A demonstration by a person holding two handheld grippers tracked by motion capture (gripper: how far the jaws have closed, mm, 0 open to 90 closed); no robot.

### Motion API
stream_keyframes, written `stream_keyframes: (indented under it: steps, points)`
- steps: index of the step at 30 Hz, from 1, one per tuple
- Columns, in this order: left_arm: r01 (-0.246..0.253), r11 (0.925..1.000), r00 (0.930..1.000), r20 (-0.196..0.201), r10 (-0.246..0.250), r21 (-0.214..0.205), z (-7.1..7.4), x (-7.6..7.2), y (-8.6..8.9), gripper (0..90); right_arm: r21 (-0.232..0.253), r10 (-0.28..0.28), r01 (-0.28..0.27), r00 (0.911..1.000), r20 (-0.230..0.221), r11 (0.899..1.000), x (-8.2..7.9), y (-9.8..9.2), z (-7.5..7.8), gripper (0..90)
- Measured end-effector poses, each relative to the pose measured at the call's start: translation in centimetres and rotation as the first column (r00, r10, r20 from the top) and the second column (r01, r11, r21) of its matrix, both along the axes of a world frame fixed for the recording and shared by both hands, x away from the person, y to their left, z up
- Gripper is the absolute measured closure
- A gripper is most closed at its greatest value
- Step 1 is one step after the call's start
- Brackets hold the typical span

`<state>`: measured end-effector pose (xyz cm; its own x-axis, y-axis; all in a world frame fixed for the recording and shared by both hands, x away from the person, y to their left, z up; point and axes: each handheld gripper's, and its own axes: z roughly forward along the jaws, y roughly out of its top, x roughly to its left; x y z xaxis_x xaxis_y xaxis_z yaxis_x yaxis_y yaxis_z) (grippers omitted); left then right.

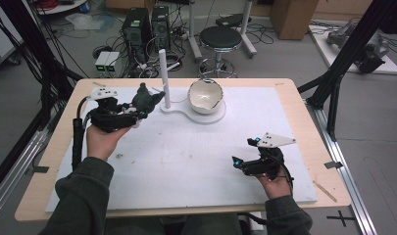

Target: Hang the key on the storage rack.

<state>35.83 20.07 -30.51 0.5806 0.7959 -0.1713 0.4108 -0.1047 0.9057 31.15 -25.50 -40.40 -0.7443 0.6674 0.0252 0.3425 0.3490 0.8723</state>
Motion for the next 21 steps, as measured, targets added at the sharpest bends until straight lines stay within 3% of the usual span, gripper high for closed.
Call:
stream_keyframes:
  steps: [21]
  points:
    - [-0.033, 0.9994, 0.9994, 0.009, 0.034, -0.01, 1.0, 1.9, -1.2, 47.2, 0.005, -0.002, 0.002, 1.0, -0.004, 1.0, 0.0, 0.0, 0.0, 9.7]
